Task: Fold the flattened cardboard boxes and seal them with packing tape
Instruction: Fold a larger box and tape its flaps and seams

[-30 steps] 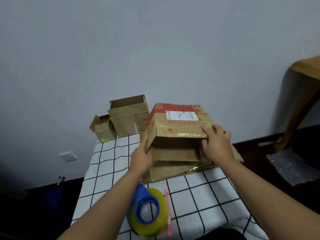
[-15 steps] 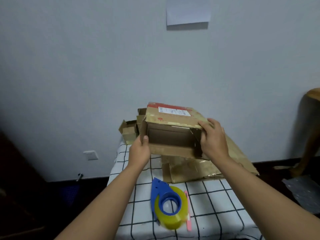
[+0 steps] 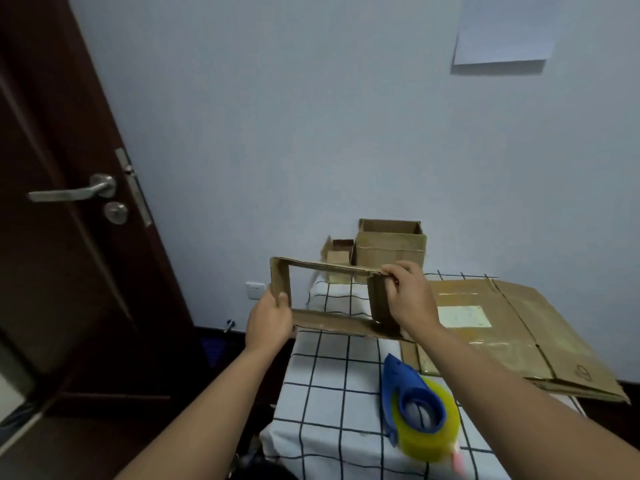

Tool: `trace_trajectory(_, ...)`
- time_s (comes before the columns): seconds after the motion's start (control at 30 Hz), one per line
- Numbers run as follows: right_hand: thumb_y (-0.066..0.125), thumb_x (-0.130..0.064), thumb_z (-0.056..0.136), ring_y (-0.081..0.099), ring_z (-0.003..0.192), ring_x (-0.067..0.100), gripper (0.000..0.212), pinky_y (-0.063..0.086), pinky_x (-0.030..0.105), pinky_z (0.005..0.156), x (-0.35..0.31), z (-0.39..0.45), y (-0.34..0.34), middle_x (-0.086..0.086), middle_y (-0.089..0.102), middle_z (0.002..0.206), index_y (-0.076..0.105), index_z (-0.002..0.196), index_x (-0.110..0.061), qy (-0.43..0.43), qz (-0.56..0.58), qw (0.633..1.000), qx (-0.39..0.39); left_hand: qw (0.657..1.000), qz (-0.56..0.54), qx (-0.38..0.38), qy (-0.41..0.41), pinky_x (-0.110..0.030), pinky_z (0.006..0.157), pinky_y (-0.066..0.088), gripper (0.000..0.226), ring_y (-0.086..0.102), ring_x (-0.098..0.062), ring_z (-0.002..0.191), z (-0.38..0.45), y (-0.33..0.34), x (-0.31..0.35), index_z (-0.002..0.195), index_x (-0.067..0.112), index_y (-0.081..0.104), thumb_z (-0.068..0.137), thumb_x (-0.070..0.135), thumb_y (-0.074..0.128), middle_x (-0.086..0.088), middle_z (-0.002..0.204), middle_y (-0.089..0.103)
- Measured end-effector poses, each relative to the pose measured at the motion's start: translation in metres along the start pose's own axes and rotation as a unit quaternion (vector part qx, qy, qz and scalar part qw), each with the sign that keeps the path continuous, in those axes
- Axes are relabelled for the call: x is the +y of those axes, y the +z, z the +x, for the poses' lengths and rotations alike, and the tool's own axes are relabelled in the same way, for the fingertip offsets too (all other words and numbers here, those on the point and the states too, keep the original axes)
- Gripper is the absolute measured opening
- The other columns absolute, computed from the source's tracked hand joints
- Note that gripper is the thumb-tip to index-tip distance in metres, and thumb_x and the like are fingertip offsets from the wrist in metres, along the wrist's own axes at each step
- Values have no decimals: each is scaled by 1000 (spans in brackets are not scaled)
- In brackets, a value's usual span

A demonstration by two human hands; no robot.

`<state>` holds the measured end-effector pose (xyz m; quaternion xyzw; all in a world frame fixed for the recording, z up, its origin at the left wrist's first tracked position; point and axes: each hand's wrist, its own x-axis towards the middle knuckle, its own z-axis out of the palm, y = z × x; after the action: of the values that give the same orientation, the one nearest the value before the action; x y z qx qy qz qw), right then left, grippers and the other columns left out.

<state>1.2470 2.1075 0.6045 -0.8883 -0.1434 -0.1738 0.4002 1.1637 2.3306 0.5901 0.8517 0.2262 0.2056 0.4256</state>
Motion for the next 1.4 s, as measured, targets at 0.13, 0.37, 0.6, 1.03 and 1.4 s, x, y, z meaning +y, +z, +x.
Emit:
trace_trajectory(0.13, 53, -22, 100, 48, 123, 16, 33, 36, 25, 98, -2, -3, 20, 0, 48, 135, 59, 132, -21, 5, -2, 999, -39, 999, 31, 1, -28, -35, 79, 45, 28, 57, -25, 93, -3, -8, -20, 122, 12, 54, 105, 25, 36, -4, 99, 59)
trace_trajectory(0.37, 59, -78, 76, 30, 145, 22, 106, 34, 50, 114, 21, -2, 16, 0, 25, 162, 7, 157, -32, 95, 87, 978, -165, 996, 60, 6, -71, -42, 77, 57, 24, 69, -26, 76, 10, -5, -31, 116, 23, 50, 101, 32, 33, -5, 100, 65)
trace_trajectory(0.6, 76, -47, 81, 38, 124, 4, 89, 31, 28, 103, 43, -25, 13, -17, 39, 140, 24, 152, -34, 99, 155, 945, -271, 996, 0, -14, -83, -36, 66, 58, 19, 71, -22, 64, 16, -10, -24, 113, 22, 50, 103, 29, 36, -6, 104, 64)
trace_trajectory(1.03, 62, -19, 96, 65, 101, 13, 21, 55, 32, 83, 49, 7, -13, -11, 66, 113, 62, 116, -28, 122, 236, 958, -111, 982, -97, -159, 16, -25, 85, 51, 49, 60, -10, 111, 16, 1, 7, 107, 47, 62, 71, 80, 59, 17, 108, 65)
trace_trajectory(1.4, 70, -31, 90, 59, 107, 7, 46, 52, 32, 86, 69, 4, -3, -22, 56, 121, 53, 133, -35, 126, 198, 961, -143, 995, -46, -69, 61, -41, 100, 49, 77, 54, -13, 118, 23, 46, -34, 142, 51, 38, 73, 74, 64, 4, 126, 57)
